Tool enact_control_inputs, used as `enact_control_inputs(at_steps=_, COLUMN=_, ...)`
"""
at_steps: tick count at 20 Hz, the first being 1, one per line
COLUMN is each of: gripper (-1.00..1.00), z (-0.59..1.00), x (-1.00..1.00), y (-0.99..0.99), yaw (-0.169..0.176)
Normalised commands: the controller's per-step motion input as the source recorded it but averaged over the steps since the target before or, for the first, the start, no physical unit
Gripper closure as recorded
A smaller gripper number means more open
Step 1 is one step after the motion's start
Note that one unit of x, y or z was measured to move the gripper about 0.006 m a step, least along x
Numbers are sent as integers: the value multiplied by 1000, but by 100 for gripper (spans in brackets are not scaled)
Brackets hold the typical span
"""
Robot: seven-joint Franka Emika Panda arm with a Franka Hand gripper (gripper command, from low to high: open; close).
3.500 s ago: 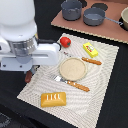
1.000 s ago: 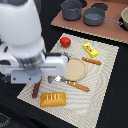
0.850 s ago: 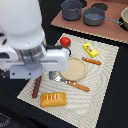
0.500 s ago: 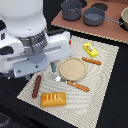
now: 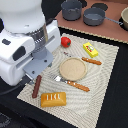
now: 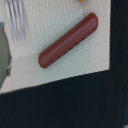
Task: Interact with the objects in diverse but meaningful ways.
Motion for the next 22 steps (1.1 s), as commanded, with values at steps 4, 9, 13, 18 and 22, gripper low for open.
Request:
enact_control_inputs(at_steps=4, gripper=-100, z=245, x=541, y=-485, yaw=58)
enact_control_inputs(at_steps=9, gripper=-100, z=262, x=718, y=-231, yaw=28)
enact_control_inputs(at_steps=13, gripper=-100, z=252, x=774, y=-11, yaw=0)
enact_control_inputs(at_steps=18, gripper=-100, z=203, x=759, y=-1, yaw=-2)
enact_control_inputs(at_steps=22, gripper=-100, z=-121, x=447, y=-161, yaw=-2)
